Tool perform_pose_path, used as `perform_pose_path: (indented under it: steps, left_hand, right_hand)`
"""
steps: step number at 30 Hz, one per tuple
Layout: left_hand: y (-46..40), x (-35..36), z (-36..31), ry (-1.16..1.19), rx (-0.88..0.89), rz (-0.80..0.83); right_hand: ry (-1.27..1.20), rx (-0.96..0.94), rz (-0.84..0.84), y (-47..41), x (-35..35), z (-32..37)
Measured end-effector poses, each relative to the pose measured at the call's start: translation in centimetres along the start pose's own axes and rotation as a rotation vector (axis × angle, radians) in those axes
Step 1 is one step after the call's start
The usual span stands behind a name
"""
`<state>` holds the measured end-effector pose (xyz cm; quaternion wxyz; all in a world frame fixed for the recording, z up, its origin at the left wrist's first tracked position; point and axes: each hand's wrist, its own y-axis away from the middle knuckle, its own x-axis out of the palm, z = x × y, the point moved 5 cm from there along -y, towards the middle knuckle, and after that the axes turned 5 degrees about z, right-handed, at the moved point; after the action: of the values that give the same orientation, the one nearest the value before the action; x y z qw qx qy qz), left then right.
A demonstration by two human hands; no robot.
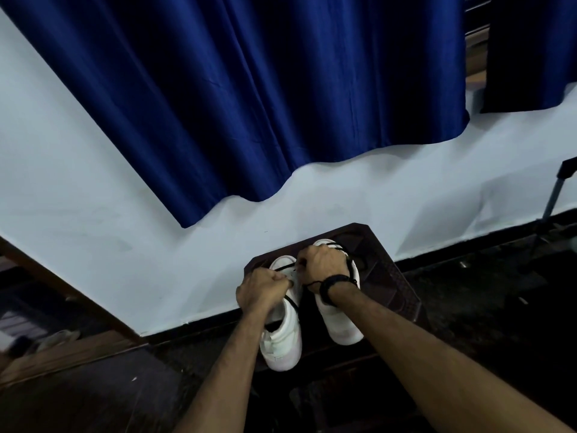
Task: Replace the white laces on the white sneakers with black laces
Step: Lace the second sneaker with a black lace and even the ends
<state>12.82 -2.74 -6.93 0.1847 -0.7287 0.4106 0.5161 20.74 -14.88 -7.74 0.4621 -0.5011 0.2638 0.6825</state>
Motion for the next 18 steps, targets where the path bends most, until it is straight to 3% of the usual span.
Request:
perform_pose_path:
  steps: [10, 18]
  left_hand:
    - [0.1, 0.3, -0.2, 0.070, -0.019, -0.003]
    - [1.0, 0.4, -0.7, 0.052, 0.031, -0.159]
  right_hand:
    - [0.020, 0.005, 0.039, -0.4, 0.7, 0.0]
    - [-0.004, 0.015, 0.073, -0.8, 1.1, 0.1]
